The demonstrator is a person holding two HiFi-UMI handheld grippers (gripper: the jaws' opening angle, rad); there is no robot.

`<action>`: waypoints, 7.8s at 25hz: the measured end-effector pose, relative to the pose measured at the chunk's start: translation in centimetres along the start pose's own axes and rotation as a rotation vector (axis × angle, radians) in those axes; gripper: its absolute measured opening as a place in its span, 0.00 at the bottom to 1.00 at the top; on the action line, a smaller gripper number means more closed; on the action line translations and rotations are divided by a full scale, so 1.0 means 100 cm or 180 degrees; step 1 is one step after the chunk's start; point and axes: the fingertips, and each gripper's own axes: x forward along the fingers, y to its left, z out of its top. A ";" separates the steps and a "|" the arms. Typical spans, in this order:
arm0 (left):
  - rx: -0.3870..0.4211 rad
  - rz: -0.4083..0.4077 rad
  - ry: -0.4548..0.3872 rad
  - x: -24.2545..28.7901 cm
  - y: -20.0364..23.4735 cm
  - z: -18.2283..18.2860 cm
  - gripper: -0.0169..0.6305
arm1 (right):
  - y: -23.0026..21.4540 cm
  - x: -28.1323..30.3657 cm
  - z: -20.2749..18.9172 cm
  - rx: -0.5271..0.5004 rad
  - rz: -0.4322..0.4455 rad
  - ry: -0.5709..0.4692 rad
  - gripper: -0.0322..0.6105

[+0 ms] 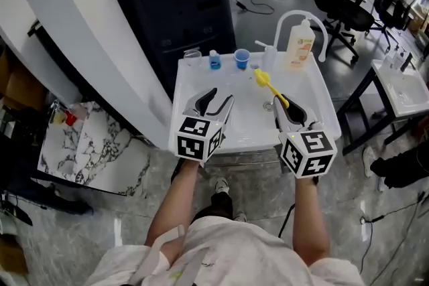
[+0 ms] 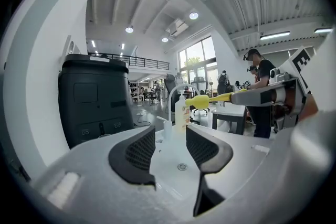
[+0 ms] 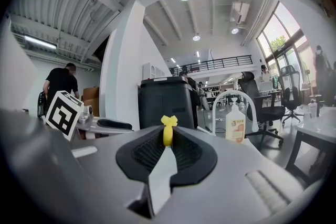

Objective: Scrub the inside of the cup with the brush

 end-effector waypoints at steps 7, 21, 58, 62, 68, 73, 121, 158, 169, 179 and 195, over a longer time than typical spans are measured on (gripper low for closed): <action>-0.0014 -0.0127 -0.0004 0.052 0.026 0.006 0.34 | -0.023 0.049 -0.002 0.0030 -0.0019 0.0059 0.11; -0.0085 -0.0334 -0.0053 0.159 0.130 0.027 0.34 | -0.053 0.194 0.020 0.0029 -0.0168 0.0143 0.11; -0.0251 0.0279 -0.0201 0.237 0.136 0.032 0.38 | -0.133 0.256 0.026 -0.0126 0.0552 0.0201 0.11; -0.0223 0.0253 -0.0245 0.243 0.130 0.032 0.39 | -0.135 0.255 0.028 -0.0159 0.0601 0.0193 0.11; -0.0207 0.0117 -0.0211 0.261 0.120 0.018 0.41 | -0.140 0.255 0.025 -0.0166 0.0572 0.0214 0.11; -0.0223 -0.0041 -0.0106 0.281 0.112 -0.005 0.45 | -0.144 0.257 0.021 -0.0199 0.0525 0.0257 0.11; -0.0107 -0.0228 0.0528 0.358 0.123 -0.115 0.51 | -0.181 0.288 -0.020 -0.0093 0.0323 0.0578 0.11; 0.0706 0.0002 0.0680 0.246 0.120 -0.016 0.49 | -0.114 0.245 0.008 -0.0358 0.1655 0.0638 0.11; 0.1526 -0.0172 0.0968 0.243 0.106 -0.022 0.49 | -0.088 0.240 0.006 -0.0985 0.2048 0.0911 0.11; 0.2003 -0.0307 0.1091 0.240 0.093 -0.029 0.48 | -0.065 0.255 -0.018 -0.1480 0.2291 0.1267 0.11; 0.2116 -0.0346 0.1085 0.242 0.086 -0.036 0.48 | -0.058 0.270 -0.051 -0.1809 0.2260 0.1616 0.11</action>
